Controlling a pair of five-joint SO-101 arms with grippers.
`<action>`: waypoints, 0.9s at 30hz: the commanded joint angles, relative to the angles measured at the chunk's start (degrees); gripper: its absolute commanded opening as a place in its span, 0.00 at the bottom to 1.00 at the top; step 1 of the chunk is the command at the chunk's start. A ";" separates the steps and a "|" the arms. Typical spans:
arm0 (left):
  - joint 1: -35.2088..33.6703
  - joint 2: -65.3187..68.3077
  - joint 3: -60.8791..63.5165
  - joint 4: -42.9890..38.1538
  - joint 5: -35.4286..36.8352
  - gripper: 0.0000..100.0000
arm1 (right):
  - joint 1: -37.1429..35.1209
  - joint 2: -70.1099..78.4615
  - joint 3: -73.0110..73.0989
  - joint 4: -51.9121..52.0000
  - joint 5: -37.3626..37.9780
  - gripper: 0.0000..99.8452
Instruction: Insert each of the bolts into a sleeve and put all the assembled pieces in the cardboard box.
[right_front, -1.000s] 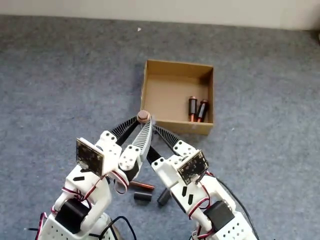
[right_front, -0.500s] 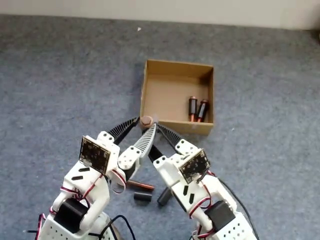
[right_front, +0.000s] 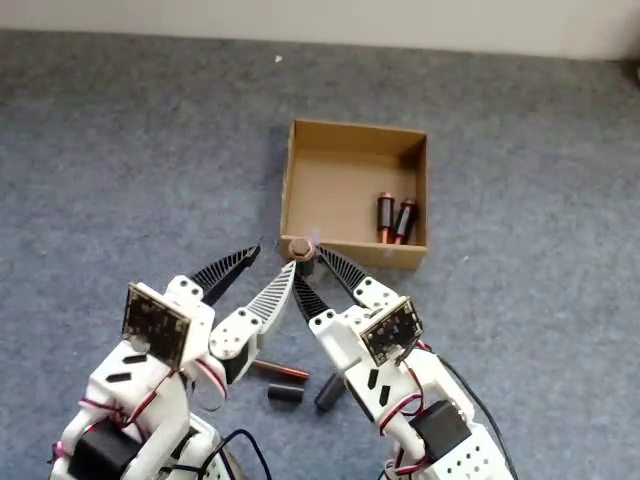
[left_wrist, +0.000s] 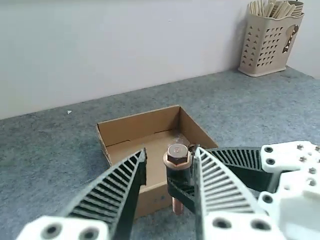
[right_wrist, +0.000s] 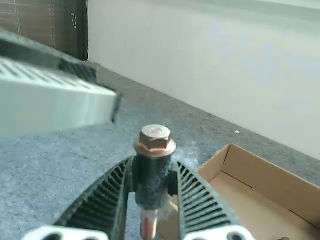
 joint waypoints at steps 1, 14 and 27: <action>-0.57 -0.57 -7.43 5.54 -0.62 0.17 | 0.84 -1.63 8.40 -0.13 0.09 0.01; -13.67 -0.66 -10.86 18.11 -0.62 0.17 | 3.47 -1.63 8.40 2.68 0.09 0.01; -29.41 -0.66 4.79 17.67 -0.62 0.17 | 6.02 -1.63 8.40 2.77 0.00 0.01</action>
